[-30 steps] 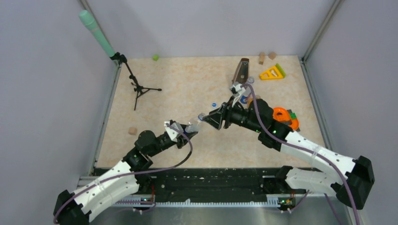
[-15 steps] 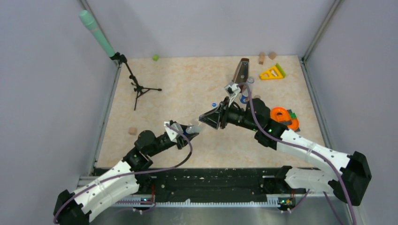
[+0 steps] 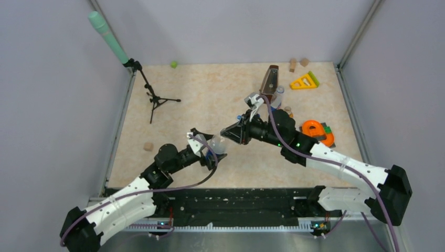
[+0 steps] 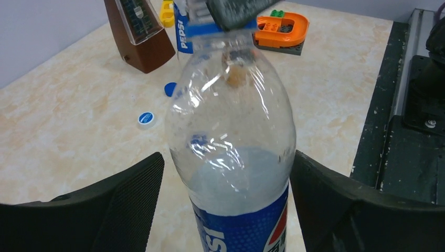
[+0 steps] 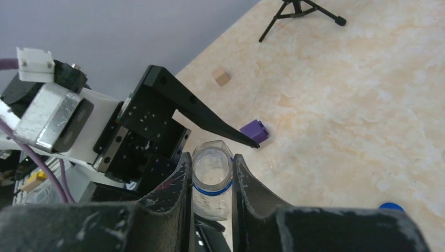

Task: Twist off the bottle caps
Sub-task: Place the plastic bottle at the center of the board.

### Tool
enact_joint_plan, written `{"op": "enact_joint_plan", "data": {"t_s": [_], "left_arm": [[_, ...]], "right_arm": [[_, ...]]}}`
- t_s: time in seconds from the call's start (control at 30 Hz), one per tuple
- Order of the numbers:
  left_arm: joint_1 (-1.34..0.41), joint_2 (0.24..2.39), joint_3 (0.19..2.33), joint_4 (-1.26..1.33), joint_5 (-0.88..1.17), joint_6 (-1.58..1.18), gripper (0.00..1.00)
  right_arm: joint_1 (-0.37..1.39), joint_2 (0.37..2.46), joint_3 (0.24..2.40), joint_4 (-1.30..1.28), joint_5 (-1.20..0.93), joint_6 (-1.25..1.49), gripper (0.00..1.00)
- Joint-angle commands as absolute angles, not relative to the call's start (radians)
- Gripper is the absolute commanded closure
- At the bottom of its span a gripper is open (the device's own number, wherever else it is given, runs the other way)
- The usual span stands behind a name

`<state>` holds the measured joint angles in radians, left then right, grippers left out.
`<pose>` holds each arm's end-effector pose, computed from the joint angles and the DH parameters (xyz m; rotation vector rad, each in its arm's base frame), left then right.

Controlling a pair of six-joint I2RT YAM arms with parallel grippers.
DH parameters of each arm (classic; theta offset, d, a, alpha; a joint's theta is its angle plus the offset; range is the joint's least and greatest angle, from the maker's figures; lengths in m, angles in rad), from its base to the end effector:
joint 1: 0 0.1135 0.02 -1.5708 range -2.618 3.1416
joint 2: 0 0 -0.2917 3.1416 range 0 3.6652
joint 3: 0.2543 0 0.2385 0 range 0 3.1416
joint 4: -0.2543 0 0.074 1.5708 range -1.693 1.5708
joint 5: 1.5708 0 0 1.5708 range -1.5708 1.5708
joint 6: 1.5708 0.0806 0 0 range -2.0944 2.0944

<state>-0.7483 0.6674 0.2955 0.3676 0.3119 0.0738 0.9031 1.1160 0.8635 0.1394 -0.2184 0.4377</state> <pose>0.1139 -0.1395 0.2654 0.8737 1.3741 -0.7687 0.1609 0.2323 0.3587 -0.5925 1.7284 1.1650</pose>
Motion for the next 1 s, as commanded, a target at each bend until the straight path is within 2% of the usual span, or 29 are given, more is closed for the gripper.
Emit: {"op": "enact_joint_plan", "data": {"t_s": [0.0, 0.23, 0.5, 0.83, 0.97], "left_arm": [[-0.749, 0.692, 0.354, 0.402, 0.250, 0.057, 0.10], [-0.749, 0.653, 0.341, 0.365, 0.056, 0.008, 0.07], [-0.749, 0.545, 0.297, 0.356, -0.113, 0.004, 0.06], [-0.749, 0.357, 0.248, 0.275, -0.485, -0.098, 0.05], [-0.749, 0.292, 0.237, 0.260, -0.537, -0.109, 0.04]], "right_arm": [[0.931, 1.157, 0.926, 0.098, -0.148, 0.393, 1.00], [0.964, 1.243, 1.014, 0.008, 0.036, 0.295, 1.00], [1.010, 1.306, 1.058, 0.031, 0.215, 0.180, 1.00], [1.016, 1.343, 1.029, 0.080, 0.285, 0.154, 1.00], [1.021, 1.368, 1.039, 0.064, 0.294, 0.152, 0.98]]}}
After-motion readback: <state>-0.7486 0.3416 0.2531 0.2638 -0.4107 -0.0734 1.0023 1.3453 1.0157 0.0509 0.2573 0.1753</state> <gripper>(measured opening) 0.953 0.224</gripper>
